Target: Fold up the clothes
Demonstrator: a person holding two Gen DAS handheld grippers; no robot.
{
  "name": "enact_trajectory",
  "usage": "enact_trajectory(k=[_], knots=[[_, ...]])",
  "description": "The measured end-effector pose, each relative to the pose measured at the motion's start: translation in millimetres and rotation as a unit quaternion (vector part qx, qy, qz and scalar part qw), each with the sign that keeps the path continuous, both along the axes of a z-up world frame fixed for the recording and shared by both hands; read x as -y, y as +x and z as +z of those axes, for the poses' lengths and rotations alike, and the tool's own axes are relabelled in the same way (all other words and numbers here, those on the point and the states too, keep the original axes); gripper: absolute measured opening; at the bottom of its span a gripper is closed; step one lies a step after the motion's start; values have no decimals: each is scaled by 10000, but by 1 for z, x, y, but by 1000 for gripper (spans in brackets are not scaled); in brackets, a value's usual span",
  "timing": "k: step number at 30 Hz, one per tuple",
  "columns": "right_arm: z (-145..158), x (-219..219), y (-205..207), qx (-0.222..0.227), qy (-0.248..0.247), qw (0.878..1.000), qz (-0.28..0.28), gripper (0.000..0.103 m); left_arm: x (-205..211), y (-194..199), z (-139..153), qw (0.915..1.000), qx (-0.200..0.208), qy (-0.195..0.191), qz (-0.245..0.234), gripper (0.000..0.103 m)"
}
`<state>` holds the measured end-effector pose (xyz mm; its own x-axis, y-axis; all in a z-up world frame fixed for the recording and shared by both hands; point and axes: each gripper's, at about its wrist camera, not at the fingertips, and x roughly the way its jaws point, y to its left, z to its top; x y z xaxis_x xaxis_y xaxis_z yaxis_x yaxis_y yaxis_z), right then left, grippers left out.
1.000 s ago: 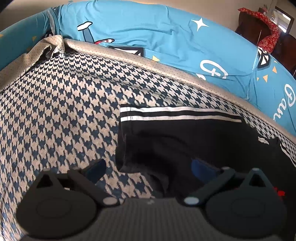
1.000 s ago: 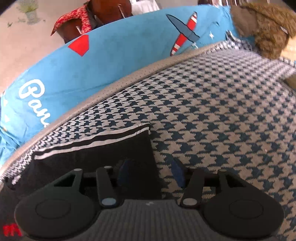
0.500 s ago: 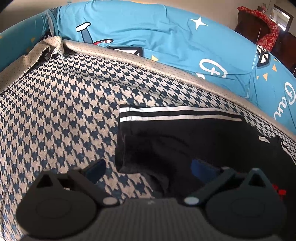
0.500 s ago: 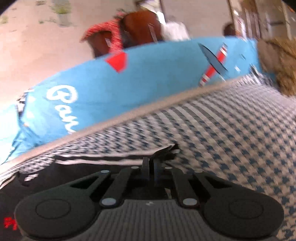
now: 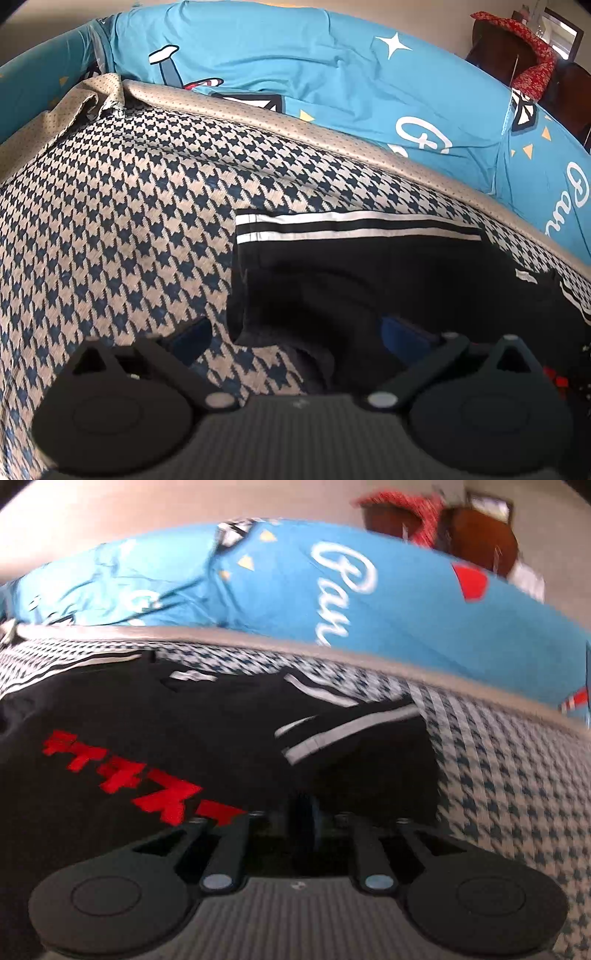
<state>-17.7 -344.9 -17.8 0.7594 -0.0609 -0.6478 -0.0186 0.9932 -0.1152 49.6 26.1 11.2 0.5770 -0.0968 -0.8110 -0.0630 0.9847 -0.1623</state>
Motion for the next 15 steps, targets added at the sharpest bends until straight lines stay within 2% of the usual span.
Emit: enact_trajectory(k=[5, 8, 12, 15], knots=[[14, -7, -5, 100, 100, 9991, 390, 29, -2, 0, 1, 10000, 6, -37, 33, 103], [30, 4, -11, 258, 477, 9977, 400, 29, -4, 0, 1, 10000, 14, -22, 39, 103], [50, 26, -12, 564, 536, 9969, -102, 29, -6, 0, 2, 10000, 27, -33, 62, 103], [46, 45, -6, 564, 552, 9947, -658, 29, -6, 0, 1, 10000, 23, -3, 58, 103]])
